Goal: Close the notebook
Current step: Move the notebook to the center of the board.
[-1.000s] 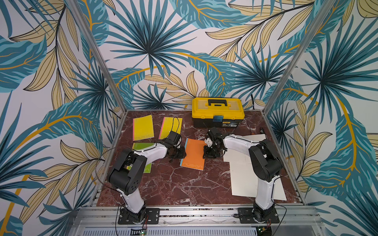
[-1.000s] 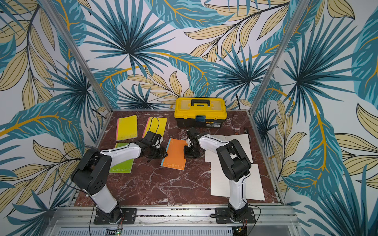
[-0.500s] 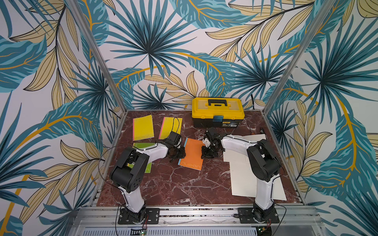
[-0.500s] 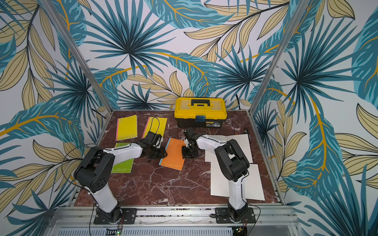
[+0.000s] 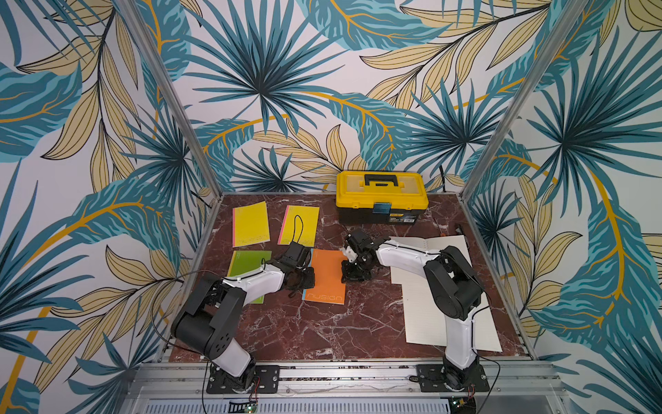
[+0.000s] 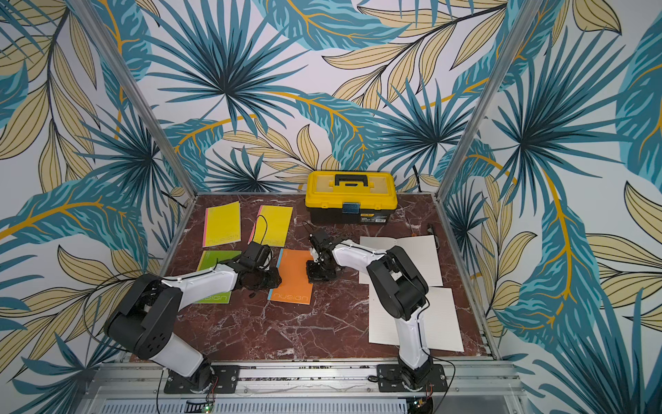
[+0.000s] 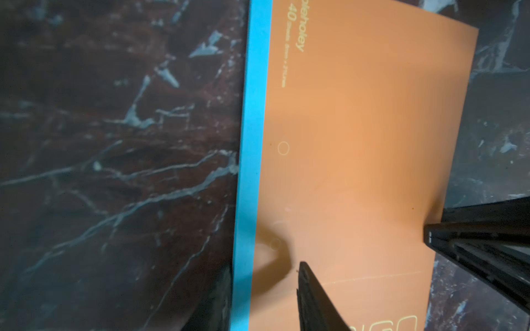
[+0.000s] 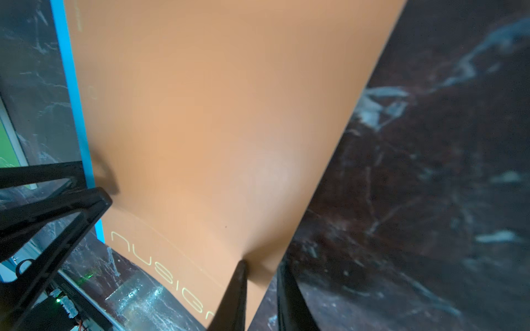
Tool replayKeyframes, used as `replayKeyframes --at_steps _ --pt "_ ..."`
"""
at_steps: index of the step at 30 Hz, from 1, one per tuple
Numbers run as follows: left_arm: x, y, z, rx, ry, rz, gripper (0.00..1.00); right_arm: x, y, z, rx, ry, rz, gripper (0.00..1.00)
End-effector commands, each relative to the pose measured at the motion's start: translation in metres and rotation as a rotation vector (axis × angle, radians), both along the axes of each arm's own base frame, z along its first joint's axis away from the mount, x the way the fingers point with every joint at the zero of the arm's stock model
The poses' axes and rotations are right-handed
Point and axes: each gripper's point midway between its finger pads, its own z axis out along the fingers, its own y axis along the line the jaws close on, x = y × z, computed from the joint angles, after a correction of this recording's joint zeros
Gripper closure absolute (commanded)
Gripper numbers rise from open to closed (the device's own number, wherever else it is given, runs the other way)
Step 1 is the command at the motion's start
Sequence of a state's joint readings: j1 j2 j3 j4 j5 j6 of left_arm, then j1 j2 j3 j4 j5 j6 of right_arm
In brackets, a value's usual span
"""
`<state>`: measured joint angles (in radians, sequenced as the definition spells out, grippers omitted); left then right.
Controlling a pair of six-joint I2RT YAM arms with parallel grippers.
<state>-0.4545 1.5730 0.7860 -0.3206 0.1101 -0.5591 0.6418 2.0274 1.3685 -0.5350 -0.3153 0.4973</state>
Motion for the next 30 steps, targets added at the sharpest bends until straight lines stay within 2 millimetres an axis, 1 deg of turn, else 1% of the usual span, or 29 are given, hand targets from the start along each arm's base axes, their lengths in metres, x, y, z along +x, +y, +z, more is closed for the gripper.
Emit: replayKeyframes --at_steps 1,6,11,15,21,30 --pt "-0.018 0.007 -0.006 0.017 0.055 0.019 0.61 -0.02 0.016 -0.024 -0.01 0.063 0.036 0.8" --pt "-0.029 0.019 -0.007 0.045 0.062 0.056 0.6 -0.023 0.033 -0.023 0.007 0.062 0.061 0.8" --pt "-0.032 0.027 -0.004 0.065 0.056 0.079 0.58 -0.025 0.045 -0.024 0.016 0.063 0.08 0.8" --pt "-0.033 0.036 -0.006 0.089 0.067 0.105 0.58 -0.024 0.052 -0.021 0.026 0.06 0.087 0.8" --pt "-0.028 0.049 -0.01 0.093 0.066 0.141 0.58 -0.023 0.063 -0.019 0.042 0.059 0.093 0.79" --pt "-0.014 0.064 -0.01 0.082 0.062 0.192 0.58 -0.017 0.08 -0.018 0.058 0.059 0.103 0.79"
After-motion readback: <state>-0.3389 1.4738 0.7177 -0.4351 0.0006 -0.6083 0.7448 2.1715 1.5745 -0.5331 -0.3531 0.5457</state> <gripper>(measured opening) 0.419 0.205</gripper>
